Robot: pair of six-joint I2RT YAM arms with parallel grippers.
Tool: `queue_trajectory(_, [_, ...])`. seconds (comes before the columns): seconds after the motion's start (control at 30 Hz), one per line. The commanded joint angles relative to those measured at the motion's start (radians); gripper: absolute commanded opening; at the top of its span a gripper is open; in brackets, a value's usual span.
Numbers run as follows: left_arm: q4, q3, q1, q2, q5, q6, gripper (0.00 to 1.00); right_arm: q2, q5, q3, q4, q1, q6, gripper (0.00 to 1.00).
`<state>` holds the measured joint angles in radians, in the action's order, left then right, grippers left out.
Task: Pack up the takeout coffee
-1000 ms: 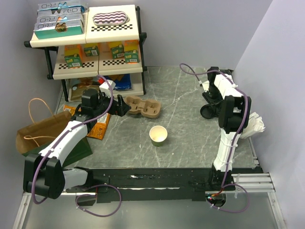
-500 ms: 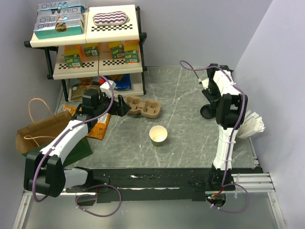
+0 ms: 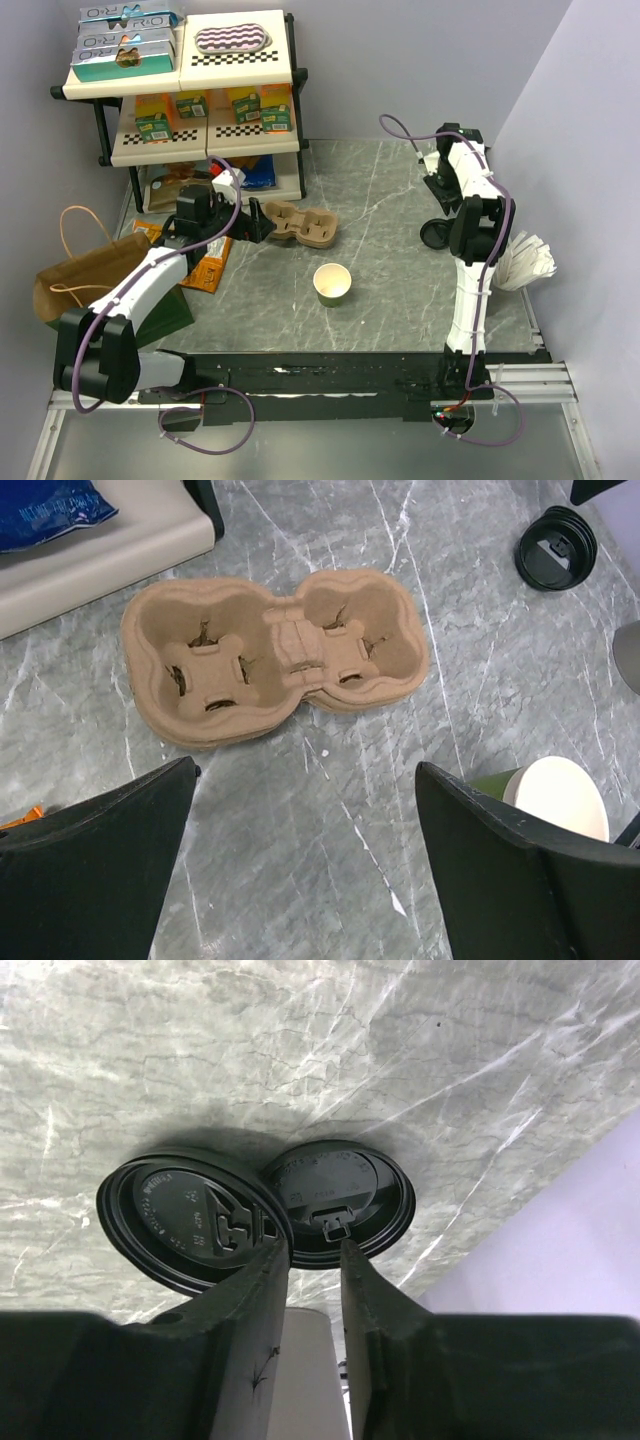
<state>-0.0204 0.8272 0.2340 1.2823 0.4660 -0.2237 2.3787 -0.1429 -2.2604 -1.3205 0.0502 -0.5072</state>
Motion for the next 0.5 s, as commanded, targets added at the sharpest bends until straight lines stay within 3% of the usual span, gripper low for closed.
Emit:
queue_trajectory(0.0, [-0.052,0.043,-0.004,-0.003,0.005,-0.019,0.97,-0.099,0.012,-0.011,-0.187,-0.004,0.009,0.39])
queue_trajectory(0.1, [-0.064,0.053,0.004,-0.008,0.067,-0.034,0.97,-0.144,0.020,-0.011,-0.175,-0.010,0.021,0.46])
queue_trajectory(0.23, [-0.164,0.082,0.143,-0.002,0.024,-0.028,0.97,-0.225,0.028,0.054,-0.085,-0.009,0.006,0.63])
queue_trajectory(0.3, [-0.156,0.122,0.172,0.047,0.004,-0.014,0.97,-0.304,0.017,0.165,0.030,-0.004,0.001,0.72])
queue_trajectory(0.47, [-0.085,0.234,0.182,0.124,0.011,-0.012,0.97,-0.475,0.016,0.445,0.300,0.033,-0.033,0.80])
